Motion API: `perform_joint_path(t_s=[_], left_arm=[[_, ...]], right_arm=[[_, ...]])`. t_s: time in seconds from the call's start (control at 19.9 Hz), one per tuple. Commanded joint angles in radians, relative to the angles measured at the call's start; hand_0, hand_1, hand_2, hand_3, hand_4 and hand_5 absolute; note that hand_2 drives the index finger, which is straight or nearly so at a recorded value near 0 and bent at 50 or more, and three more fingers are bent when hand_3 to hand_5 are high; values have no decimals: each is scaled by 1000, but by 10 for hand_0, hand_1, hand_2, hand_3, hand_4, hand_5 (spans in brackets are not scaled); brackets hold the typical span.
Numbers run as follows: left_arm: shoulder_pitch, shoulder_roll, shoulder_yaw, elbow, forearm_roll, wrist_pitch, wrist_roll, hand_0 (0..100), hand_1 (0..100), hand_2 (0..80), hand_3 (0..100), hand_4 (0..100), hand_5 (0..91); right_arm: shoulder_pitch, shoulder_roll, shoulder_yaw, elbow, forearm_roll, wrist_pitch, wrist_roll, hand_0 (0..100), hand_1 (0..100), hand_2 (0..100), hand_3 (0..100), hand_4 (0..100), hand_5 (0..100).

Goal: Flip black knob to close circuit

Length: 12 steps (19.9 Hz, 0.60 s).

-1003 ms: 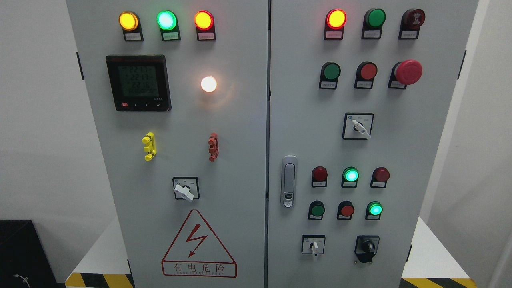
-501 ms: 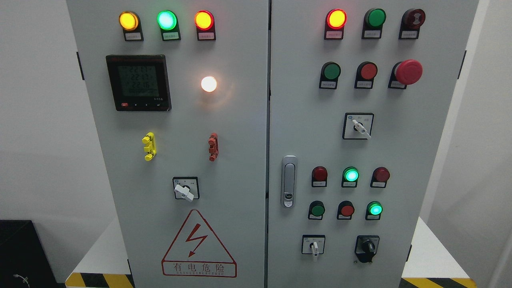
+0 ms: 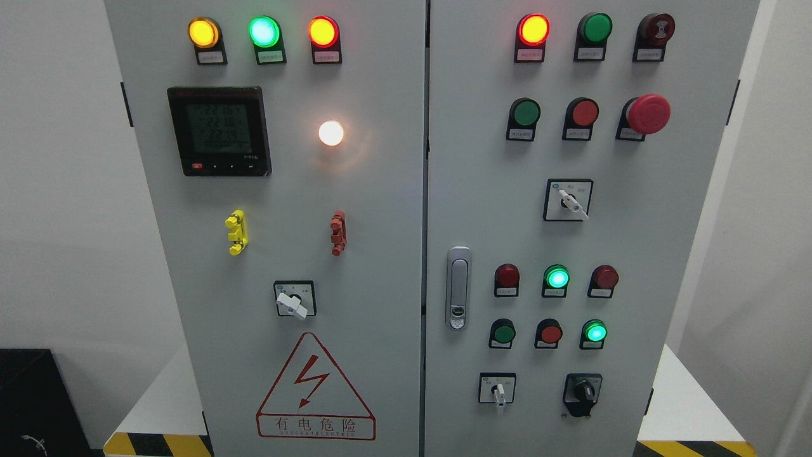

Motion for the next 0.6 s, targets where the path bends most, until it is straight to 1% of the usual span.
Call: perform_joint_path(t_s=[0.0,0.1,0.2,0.4,0.45,0.5,0.55], left_arm=[[0,0,-20,23,-21,0,0,0,0,0,0,0,0],[0,0,-20,23,-21,0,0,0,0,0,0,0,0],[0,0,-20,23,-21,0,0,0,0,0,0,0,0],[0,0,-20,22,-21,0,0,0,0,0,0,0,0],[0,0,-20,22,-21,0,0,0,0,0,0,0,0],[0,0,-20,22,-21,0,0,0,0,0,0,0,0],[0,0,-20,23,-21,0,0,0,0,0,0,0,0]], right_arm=[[-6,14,-63,-299,138,-3,-1,77,316,518,798,652,549],[-10,14,-109,-332,209,-13,-1,111,310,563,830,676,578],[-17,17,-148,-365,293,-37,0,140,334,619,859,704,617],[-26,22,-166,-459,410,-31,6,150,344,676,871,722,662],[-26,23,-170,-485,436,-30,8,153,307,696,888,733,679],[-27,23,-176,-510,461,-23,9,153,239,712,898,740,692],[-29,25,-176,-534,476,-17,12,140,211,718,903,742,697]])
